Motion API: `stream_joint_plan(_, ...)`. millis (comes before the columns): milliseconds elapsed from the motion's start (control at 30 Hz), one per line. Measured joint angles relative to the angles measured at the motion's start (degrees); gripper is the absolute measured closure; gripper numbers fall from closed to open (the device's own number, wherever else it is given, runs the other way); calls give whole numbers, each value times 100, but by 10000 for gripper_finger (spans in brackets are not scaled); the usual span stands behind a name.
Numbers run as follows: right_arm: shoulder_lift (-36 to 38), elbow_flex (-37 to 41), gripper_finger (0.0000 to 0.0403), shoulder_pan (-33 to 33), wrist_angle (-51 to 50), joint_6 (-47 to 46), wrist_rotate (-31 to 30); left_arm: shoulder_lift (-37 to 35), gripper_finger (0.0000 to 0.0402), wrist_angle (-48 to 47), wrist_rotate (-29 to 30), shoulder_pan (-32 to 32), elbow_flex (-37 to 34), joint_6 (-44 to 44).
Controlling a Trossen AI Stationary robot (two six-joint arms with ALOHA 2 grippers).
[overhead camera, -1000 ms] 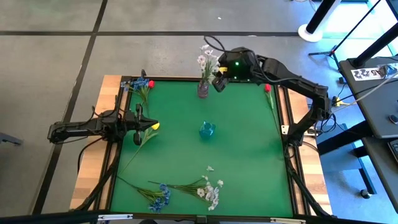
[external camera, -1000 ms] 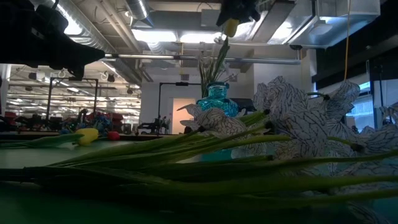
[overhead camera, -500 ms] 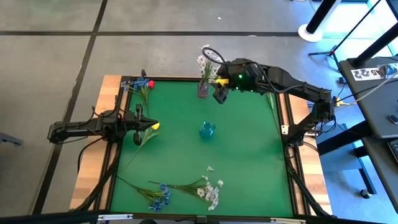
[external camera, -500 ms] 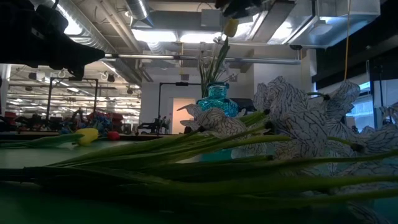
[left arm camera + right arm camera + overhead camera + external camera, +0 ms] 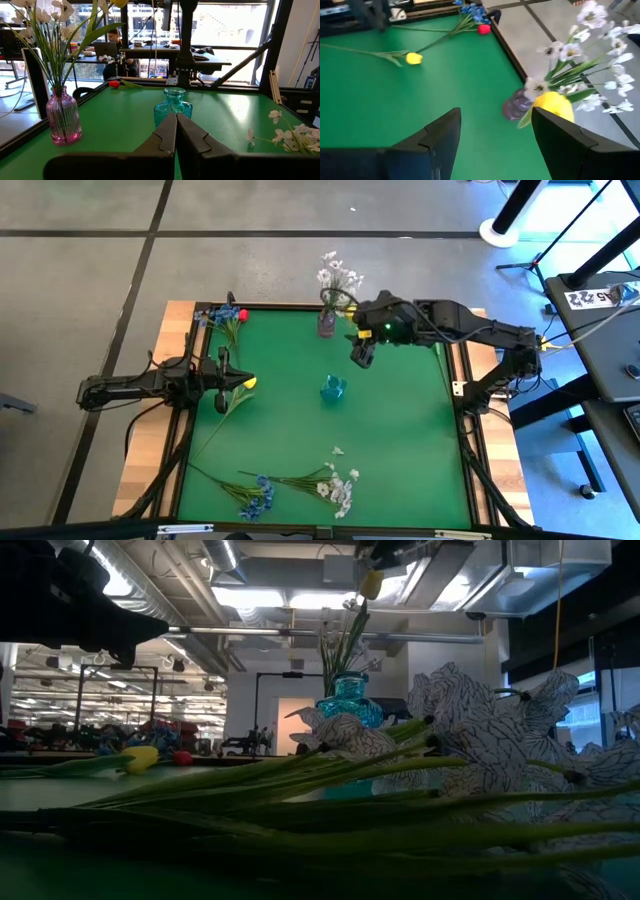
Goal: Sort flowers into vase by color
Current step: Put the yellow tulip into the violet vase
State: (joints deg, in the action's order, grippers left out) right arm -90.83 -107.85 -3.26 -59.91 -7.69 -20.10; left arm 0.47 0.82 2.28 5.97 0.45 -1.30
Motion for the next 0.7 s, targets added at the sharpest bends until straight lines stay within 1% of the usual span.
stream_joint_plan(233, 0, 0, 159, 327, -326, -239, 8, 0, 401, 2, 0, 0, 0, 2)
stream_joint_plan(467, 0, 0, 159, 610, -853, -534, 14, 0, 401, 2, 0, 0, 0, 1)
stream_joint_plan(700, 0, 0, 159, 757, -1181, -713, 0, 0, 401, 0, -2, -1, 0, 0)
